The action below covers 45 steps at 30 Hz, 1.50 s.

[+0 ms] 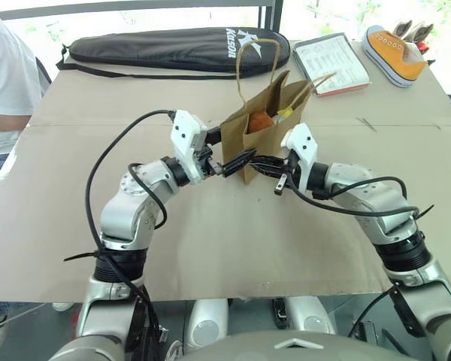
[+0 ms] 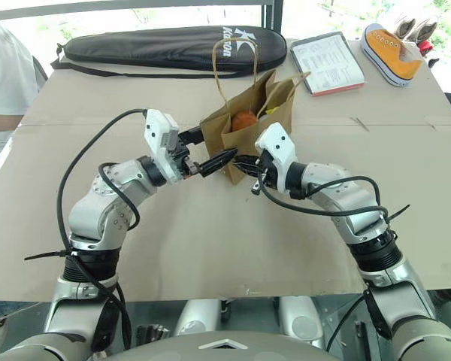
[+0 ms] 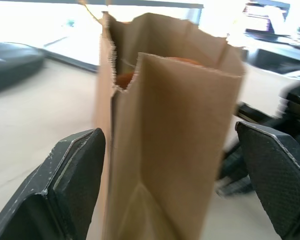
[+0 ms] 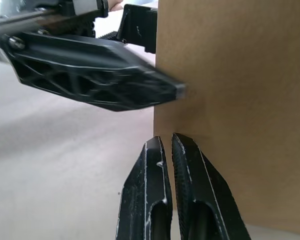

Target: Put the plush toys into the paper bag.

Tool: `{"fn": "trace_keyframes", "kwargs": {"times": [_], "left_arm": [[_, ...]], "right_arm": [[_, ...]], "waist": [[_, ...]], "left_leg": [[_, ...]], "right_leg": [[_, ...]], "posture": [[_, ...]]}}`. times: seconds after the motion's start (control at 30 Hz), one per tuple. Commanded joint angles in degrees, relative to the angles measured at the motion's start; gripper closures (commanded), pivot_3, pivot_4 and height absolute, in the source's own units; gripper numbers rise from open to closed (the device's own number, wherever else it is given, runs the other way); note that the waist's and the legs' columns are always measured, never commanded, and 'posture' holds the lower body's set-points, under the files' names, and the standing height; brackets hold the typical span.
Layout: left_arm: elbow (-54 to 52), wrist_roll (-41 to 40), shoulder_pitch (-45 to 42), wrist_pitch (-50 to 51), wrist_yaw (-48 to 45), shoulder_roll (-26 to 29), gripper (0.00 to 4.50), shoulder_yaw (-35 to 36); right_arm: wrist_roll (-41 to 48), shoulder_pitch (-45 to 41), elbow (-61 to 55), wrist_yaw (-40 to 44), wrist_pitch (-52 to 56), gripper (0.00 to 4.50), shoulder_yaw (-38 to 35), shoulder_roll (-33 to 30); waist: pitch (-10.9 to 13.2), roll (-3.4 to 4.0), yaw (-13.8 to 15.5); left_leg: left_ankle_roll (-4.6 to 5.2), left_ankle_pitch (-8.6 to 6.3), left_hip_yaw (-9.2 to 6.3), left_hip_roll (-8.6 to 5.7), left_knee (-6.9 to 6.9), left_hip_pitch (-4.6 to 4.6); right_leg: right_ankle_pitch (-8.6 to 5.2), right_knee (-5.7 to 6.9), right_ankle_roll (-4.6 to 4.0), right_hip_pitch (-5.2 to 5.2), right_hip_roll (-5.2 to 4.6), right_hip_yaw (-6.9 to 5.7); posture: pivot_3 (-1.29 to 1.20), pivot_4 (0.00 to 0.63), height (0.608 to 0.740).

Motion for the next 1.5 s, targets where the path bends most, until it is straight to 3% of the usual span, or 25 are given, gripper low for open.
{"fn": "trace_keyframes", "kwargs": {"times": [0.03,0.07,0.13,0.17,0.23,0.4,0.43,0.73,0.97,1.1,1.3,1.33,1.47,1.5], "left_arm": [[-0.6,4.1,0.2,-5.8,2.2,-1.8,0.49,-2.3],[0.0,5.0,0.4,-7.5,1.8,-2.0,0.64,-3.0],[0.7,5.1,0.6,-9.5,1.1,-2.2,1.37,-2.7],[1.2,5.0,0.5,-10.5,0.5,-2.0,1.94,-2.5],[2.9,4.8,0.2,-13.2,-2.1,-0.7,2.37,-1.6],[10.7,4.1,-3.0,-19.6,-9.4,2.6,4.30,-0.1],[12.0,3.9,-3.7,-20.5,-10.7,2.9,4.45,-0.1],[20.2,-4.8,-13.2,-22.6,-32.8,6.4,4.45,0.8],[38.5,-1.2,-21.5,-33.3,-49.0,9.1,4.45,-0.4],[48.3,1.3,-24.7,-40.0,-52.8,8.1,4.50,-0.2],[57.2,4.1,-26.0,-42.6,-52.7,8.3,4.50,0.2],[57.1,3.9,-25.8,-41.8,-52.6,8.7,3.79,0.6],[50.4,2.7,-22.9,-33.9,-47.7,10.7,2.29,2.5],[46.7,2.3,-21.0,-29.7,-45.7,11.8,1.57,2.7]], "right_arm": [[-0.9,0.5,-0.9,0.4,-1.6,4.50,-1.1,0.9],[-1.0,0.8,-1.1,0.5,-1.5,4.50,-1.2,1.0],[-1.1,1.8,-2.0,0.5,-1.1,4.50,-1.7,0.9],[-1.1,2.5,-2.9,0.4,-0.7,4.50,-2.1,0.6],[-0.7,4.8,-5.6,0.1,0.3,4.50,-3.3,-0.7],[0.2,10.3,-12.4,-1.2,3.2,4.50,-6.5,-3.5],[0.3,11.2,-13.4,-1.4,3.6,4.50,-7.1,-3.9],[5.3,22.5,-26.6,0.0,4.4,4.50,-16.9,-9.9],[11.4,37.4,-36.4,6.0,-0.4,4.50,-39.2,-18.2],[12.0,45.5,-37.4,10.9,-2.3,2.73,-46.9,-21.4],[11.8,46.8,-35.9,12.0,-4.9,0.13,-46.3,-22.1],[11.4,46.6,-35.4,12.3,-5.3,0.00,-45.7,-22.2],[10.7,46.6,-33.3,13.0,-6.9,0.00,-45.7,-22.4],[11.0,46.9,-32.7,13.3,-7.1,0.00,-46.2,-22.4]], "waist": [[0.0,0.00,0.0],[0.0,0.00,0.0],[0.0,0.00,0.0],[0.0,0.00,0.0],[0.0,0.00,0.0],[0.0,0.00,0.0],[0.0,0.00,0.1],[0.0,-0.01,0.5],[0.0,0.02,0.6],[0.0,0.00,0.8],[0.0,-0.01,0.4],[0.0,-0.01,0.5],[0.0,-0.01,0.7],[0.0,-0.01,0.6]], "left_leg": [[0.00,0.00,0.00,-0.01,0.01,0.00],[0.00,0.00,0.00,-0.01,0.04,0.00],[0.00,0.00,0.00,-0.02,0.05,0.01],[0.00,0.00,0.00,-0.02,0.05,0.01],[0.00,0.00,0.02,-0.03,0.05,0.01],[0.00,0.00,0.01,-0.04,0.05,0.00],[0.00,0.00,0.01,-0.05,0.08,0.00],[0.01,0.01,-0.01,-0.08,0.09,-0.03],[0.02,0.01,0.03,-0.11,0.12,0.01],[0.12,0.07,0.01,-0.11,0.15,-0.01],[0.15,0.09,0.10,-0.12,0.16,0.05],[0.16,0.10,0.09,-0.12,0.16,0.04],[0.17,0.10,0.10,-0.12,0.17,0.03],[0.17,0.10,0.10,-0.12,0.17,0.03]], "right_leg": [[0.00,0.02,0.00,0.00,0.00,0.00],[0.00,0.05,0.00,-0.01,0.00,0.00],[0.00,0.08,0.00,-0.01,0.00,0.00],[0.00,0.10,0.00,-0.01,0.00,0.00],[0.00,0.11,0.00,-0.03,0.00,0.03],[-0.01,0.17,0.00,-0.08,0.00,0.02],[-0.01,0.18,0.00,-0.08,0.01,0.02],[-0.02,0.18,0.01,-0.09,0.02,0.00],[-0.03,0.16,0.03,-0.03,0.02,0.03],[-0.04,0.16,0.04,-0.01,0.03,0.01],[-0.05,0.18,0.05,0.00,0.03,0.13],[-0.07,0.19,0.10,0.00,0.04,0.12],[-0.09,0.19,0.14,0.01,0.03,0.12],[-0.08,0.19,0.11,0.01,0.02,0.13]], "posture": [[0.00,0.150,0.740],[0.00,0.150,0.740],[0.00,0.150,0.740],[0.00,0.150,0.740],[0.00,0.150,0.740],[0.00,0.150,0.740],[0.00,0.150,0.740],[0.00,0.150,0.740],[0.00,0.150,0.740],[0.00,0.150,0.740],[0.00,0.150,0.740],[0.00,0.150,0.740],[0.00,0.150,0.740],[0.00,0.150,0.740]]}}
